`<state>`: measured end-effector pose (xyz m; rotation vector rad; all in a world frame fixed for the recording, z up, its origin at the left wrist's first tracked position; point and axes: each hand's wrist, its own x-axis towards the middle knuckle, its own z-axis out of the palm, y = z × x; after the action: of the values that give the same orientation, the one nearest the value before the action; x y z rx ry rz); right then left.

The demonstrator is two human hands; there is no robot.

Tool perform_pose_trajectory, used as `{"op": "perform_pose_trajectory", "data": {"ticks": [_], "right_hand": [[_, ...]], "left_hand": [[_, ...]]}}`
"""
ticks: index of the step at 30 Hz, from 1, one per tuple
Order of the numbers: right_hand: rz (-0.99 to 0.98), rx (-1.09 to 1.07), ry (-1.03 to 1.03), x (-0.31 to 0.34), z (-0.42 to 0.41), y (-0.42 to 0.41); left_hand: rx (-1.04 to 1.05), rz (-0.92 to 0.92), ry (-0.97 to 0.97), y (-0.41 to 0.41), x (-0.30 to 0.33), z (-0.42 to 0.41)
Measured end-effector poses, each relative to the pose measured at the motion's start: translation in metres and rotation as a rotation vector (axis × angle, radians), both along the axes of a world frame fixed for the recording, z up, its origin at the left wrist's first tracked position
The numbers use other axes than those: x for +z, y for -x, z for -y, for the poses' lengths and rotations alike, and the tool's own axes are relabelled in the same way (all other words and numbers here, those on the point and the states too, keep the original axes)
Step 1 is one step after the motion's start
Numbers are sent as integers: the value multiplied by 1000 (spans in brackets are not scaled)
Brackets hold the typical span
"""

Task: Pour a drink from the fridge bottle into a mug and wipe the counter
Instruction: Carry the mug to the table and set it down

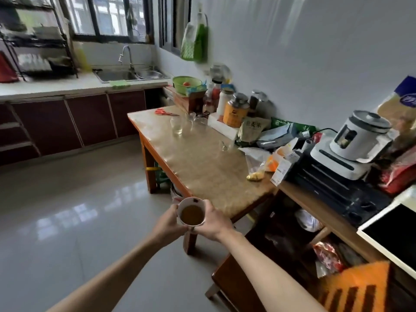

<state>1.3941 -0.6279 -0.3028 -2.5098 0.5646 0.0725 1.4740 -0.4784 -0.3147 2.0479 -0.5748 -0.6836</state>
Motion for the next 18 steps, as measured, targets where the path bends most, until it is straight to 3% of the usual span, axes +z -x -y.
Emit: {"op": "perform_pose_trajectory", "data": {"ticks": [10,18], "right_hand": [[-143,-58,-81,-43,112,-107],[-170,-110,-120,-83,203,-189]], "left_hand": [[-84,-152,-82,-112,-27,113],[-28,-118,-175,-193,-61,212]]}}
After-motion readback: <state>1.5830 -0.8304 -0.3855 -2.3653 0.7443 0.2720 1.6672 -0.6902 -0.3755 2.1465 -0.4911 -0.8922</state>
